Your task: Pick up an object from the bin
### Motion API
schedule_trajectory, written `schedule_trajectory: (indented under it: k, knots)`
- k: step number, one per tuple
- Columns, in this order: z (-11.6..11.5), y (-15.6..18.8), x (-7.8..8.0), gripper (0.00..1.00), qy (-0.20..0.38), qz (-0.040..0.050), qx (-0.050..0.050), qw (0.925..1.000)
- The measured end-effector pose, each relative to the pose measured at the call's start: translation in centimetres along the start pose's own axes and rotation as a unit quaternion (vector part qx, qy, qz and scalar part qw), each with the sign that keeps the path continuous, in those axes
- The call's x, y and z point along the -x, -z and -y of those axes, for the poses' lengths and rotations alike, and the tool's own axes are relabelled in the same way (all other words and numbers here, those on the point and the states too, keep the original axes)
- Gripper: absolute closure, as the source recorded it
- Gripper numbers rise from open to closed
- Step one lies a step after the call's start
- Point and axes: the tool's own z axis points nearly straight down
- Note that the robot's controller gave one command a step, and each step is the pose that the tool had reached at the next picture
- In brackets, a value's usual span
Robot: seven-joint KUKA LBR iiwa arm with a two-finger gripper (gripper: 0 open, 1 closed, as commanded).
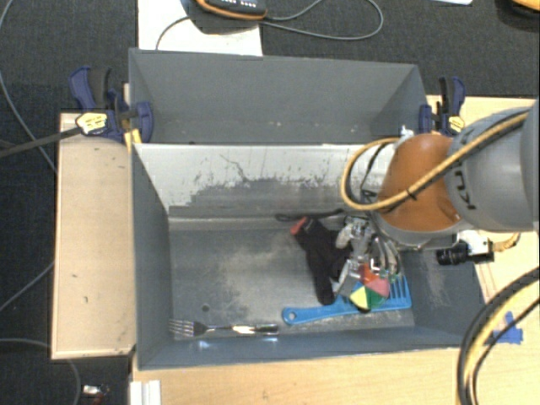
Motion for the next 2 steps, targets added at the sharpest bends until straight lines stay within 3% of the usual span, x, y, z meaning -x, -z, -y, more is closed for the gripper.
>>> schedule_trajectory:
  k: [1, 2]
  knots:
    - [-0.43, -0.06, 0.2, 0.0, -0.069, 0.0014, 0.0, 0.9976]
    - [-0.26, -0.11, 0.41, 0.0, 0.033, 0.0018, 0.0, 0.9994]
